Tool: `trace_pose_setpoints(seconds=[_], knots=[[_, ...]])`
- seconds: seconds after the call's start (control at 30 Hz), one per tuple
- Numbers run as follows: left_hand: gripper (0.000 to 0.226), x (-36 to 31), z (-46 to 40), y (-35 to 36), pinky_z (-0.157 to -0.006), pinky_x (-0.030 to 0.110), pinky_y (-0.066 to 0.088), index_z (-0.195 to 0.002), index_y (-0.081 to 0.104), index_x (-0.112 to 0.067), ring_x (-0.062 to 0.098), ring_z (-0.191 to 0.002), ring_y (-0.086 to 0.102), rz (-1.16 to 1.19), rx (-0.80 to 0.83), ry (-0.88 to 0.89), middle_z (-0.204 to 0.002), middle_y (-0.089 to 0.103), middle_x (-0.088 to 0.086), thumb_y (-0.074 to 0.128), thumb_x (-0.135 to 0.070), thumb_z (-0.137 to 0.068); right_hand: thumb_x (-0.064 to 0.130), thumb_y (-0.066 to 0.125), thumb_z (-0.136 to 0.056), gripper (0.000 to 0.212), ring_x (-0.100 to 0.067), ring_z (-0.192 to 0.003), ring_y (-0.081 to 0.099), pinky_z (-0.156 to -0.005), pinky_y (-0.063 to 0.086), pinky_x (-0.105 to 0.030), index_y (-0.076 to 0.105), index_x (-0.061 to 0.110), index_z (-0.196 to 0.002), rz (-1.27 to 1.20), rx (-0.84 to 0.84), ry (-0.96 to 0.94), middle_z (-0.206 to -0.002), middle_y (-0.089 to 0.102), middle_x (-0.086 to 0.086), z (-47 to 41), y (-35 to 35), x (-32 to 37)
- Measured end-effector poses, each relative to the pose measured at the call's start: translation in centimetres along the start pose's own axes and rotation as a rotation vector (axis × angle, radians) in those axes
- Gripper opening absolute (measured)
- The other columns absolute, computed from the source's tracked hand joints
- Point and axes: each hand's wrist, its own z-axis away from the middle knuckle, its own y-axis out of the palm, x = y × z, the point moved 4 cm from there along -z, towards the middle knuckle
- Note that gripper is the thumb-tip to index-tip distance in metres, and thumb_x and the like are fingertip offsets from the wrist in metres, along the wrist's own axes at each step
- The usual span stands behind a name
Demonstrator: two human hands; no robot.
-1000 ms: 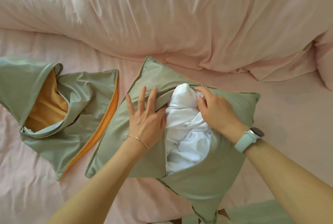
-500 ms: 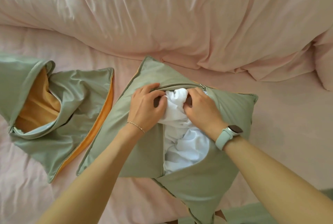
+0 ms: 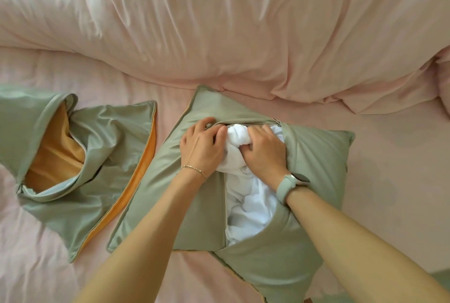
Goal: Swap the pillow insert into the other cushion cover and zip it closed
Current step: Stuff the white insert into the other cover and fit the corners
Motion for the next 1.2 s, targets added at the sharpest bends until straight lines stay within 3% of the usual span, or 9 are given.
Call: trace_pose_setpoints(seconds=[0.17, 0.37, 0.47, 0.6, 0.7, 0.83, 0.93, 1.07, 1.2], knots=[[0.021, -0.1, 0.7, -0.2, -0.090, 0.025, 0.014, -0.100, 0.069, -0.028, 0.012, -0.119, 0.038, 0.089, -0.054, -0.061, -0.122, 0.052, -0.013, 0.054, -0.038, -0.090, 0.027, 0.047, -0.084, 0.035, -0.006, -0.050, 0.028, -0.052, 0.024, -0.024, 0.030, 0.020, -0.054, -0.628, -0.014, 0.331, -0.053, 0.031, 0.009, 1.1, -3.3, -0.9], [0.023, -1.5, 3.5, -0.2, -0.088, 0.022, 0.013, -0.097, 0.066, -0.027, 0.015, -0.110, 0.041, 0.009, -0.159, 0.149, -0.118, 0.051, -0.010, 0.064, -0.042, -0.081, 0.021, 0.050, -0.088, 0.020, -0.025, -0.081, 0.061, -0.071, 0.051, -0.031, 0.062, 0.005, -0.087, -1.346, 0.053, 1.001, -0.086, 0.063, -0.014, 1.0, -3.9, -2.2], [0.033, -2.9, 4.7, 0.1, -0.090, 0.031, 0.019, -0.094, 0.065, -0.022, 0.027, -0.102, 0.051, -0.134, -0.186, 0.246, -0.113, 0.057, 0.001, 0.051, -0.045, -0.075, 0.035, 0.054, -0.090, 0.038, -0.027, -0.095, 0.066, -0.080, 0.054, -0.036, 0.065, 0.001, -0.103, -1.274, 0.126, 0.991, -0.103, 0.068, -0.016, 1.1, -4.8, -3.2], [0.040, -4.0, 4.7, 0.6, -0.086, 0.036, 0.024, -0.091, 0.065, -0.021, 0.030, -0.093, 0.056, -0.272, -0.212, 0.336, -0.108, 0.060, 0.005, 0.044, -0.045, -0.068, 0.037, 0.055, -0.091, 0.040, -0.026, -0.088, 0.064, -0.083, 0.051, -0.040, 0.062, -0.002, -0.097, -1.213, 0.146, 0.809, -0.095, 0.066, -0.015, 1.8, -6.0, -3.7], [0.034, -3.8, 3.8, -0.2, -0.085, 0.033, 0.025, -0.085, 0.071, -0.024, 0.025, -0.095, 0.055, -0.137, -0.256, 0.294, -0.103, 0.061, 0.001, 0.047, -0.045, -0.074, 0.033, 0.057, -0.090, 0.027, -0.022, -0.080, 0.055, -0.081, 0.047, -0.045, 0.057, 0.009, -0.103, -0.924, 0.059, 0.583, -0.082, 0.058, -0.009, 2.3, -6.4, -3.6], [0.013, -4.5, 2.6, -1.0, -0.074, 0.034, 0.030, -0.071, 0.069, -0.021, 0.021, -0.086, 0.045, -0.145, -0.426, 0.301, -0.084, 0.060, 0.003, 0.058, -0.027, -0.076, 0.052, 0.046, -0.085, 0.062, -0.016, -0.093, 0.053, -0.082, 0.039, -0.032, 0.035, 0.016, -0.136, -0.333, -0.123, 0.196, -0.100, 0.062, -0.002, 2.6, -6.5, -1.8], [0.012, -4.5, 1.3, 0.6, -0.066, 0.032, 0.036, -0.088, 0.067, -0.009, 0.029, -0.081, 0.051, -0.129, -0.208, 0.246, -0.087, 0.055, 0.011, 0.059, -0.017, -0.082, 0.048, 0.050, -0.081, 0.064, -0.024, -0.101, 0.051, -0.081, 0.040, -0.040, 0.032, 0.022, -0.137, 0.073, -0.211, 0.007, -0.112, 0.060, -0.002, 1.9, -5.5, -1.3], [0.015, -3.2, 0.0, 1.0, -0.072, 0.027, 0.036, -0.097, 0.063, -0.005, 0.028, -0.089, 0.054, 0.045, -0.180, 0.069, -0.098, 0.058, 0.011, 0.057, -0.016, -0.088, 0.019, 0.065, -0.078, 0.066, -0.035, -0.089, 0.056, -0.072, 0.049, -0.039, 0.039, 0.026, -0.138, 0.232, -0.070, -0.158, -0.122, 0.055, -0.014, -0.5, -3.3, -1.7], [0.019, -2.2, -1.9, 1.7, -0.075, 0.026, 0.034, -0.101, 0.067, -0.005, 0.031, -0.094, 0.055, 0.030, -0.145, 0.009, -0.103, 0.060, 0.013, 0.056, -0.016, -0.089, 0.021, 0.047, -0.092, 0.044, -0.031, -0.111, 0.046, -0.085, 0.038, -0.037, 0.042, 0.015, -0.135, 0.217, 0.258, 0.030, -0.121, 0.052, -0.012, -2.2, -1.3, -3.3]])
